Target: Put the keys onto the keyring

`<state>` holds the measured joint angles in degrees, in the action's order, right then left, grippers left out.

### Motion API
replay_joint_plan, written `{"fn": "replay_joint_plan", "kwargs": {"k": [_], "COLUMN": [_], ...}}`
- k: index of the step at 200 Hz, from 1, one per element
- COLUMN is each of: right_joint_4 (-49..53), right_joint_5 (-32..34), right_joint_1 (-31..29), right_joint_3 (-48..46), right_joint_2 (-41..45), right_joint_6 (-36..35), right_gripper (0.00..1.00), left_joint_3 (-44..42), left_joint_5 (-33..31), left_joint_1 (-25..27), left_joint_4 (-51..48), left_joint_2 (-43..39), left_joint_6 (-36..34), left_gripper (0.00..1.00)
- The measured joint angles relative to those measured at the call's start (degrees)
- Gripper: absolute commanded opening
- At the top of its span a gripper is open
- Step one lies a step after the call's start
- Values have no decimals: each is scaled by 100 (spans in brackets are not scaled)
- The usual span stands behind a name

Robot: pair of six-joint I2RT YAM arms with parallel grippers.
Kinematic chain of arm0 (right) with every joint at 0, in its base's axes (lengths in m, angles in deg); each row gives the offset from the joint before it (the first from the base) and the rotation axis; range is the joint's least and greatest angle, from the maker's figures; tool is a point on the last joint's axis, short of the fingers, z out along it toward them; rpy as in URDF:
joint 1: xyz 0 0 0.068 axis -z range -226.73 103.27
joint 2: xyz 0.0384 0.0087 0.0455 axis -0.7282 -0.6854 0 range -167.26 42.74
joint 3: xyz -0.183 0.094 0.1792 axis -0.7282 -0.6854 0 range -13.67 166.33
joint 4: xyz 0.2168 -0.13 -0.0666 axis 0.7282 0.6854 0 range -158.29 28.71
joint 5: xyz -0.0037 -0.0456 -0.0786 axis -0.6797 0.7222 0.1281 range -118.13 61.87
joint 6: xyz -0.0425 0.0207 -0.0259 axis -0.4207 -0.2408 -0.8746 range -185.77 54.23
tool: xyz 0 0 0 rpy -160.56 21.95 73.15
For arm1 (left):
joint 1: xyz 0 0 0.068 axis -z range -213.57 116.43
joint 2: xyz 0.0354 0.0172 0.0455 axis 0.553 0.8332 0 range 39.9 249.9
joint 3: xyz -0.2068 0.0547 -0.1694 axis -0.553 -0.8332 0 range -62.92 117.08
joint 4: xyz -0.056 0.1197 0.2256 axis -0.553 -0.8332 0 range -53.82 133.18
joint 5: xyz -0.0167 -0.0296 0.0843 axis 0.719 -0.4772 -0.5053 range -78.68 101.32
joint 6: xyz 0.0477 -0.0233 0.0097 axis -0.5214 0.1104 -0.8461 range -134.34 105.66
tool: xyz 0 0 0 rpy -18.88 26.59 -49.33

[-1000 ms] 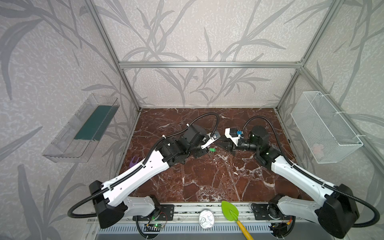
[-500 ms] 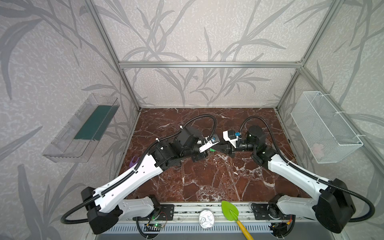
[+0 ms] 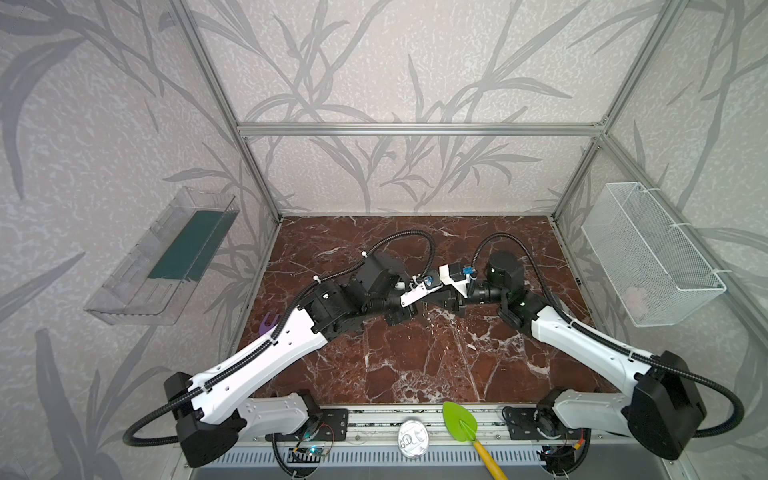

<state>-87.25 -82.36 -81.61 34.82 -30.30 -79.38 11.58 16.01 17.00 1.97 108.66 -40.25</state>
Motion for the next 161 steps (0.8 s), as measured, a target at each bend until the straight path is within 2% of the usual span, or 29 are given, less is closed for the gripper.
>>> {"fn": "replay_joint_plan", "kwargs": {"k": [23, 52, 68, 112, 119, 131, 161], "right_joint_4": [72, 173, 236, 391, 396, 402, 431], "right_joint_5": [-2, -9, -7, -26, -28, -15, -33], "right_joint_1": [0, 7, 15, 20, 22, 22, 22], "right_joint_3": [48, 52, 59, 127, 129, 131, 197], "right_joint_2": [-13, -13, -13, -15, -15, -15, -61], "right_joint_6": [-35, -122, -162, -278, -278, -273, -262], "right_gripper": [18, 9, 0, 0, 7, 13, 16], "left_joint_3": [0, 2, 0, 2, 2, 0, 0], "left_joint_5": [-7, -22, -24, -11, -9, 0, 4], "left_joint_1": [-2, -11, -11, -11, -11, -11, -11], "left_joint_4": [2, -46, -98, -92, -94, -96, -81], "left_joint_2": [0, 0, 0, 0, -2, -4, -22], "left_joint_6": [-2, -7, -9, -7, -9, -13, -26], "left_gripper": [0, 0, 0, 0, 0, 0, 0]}}
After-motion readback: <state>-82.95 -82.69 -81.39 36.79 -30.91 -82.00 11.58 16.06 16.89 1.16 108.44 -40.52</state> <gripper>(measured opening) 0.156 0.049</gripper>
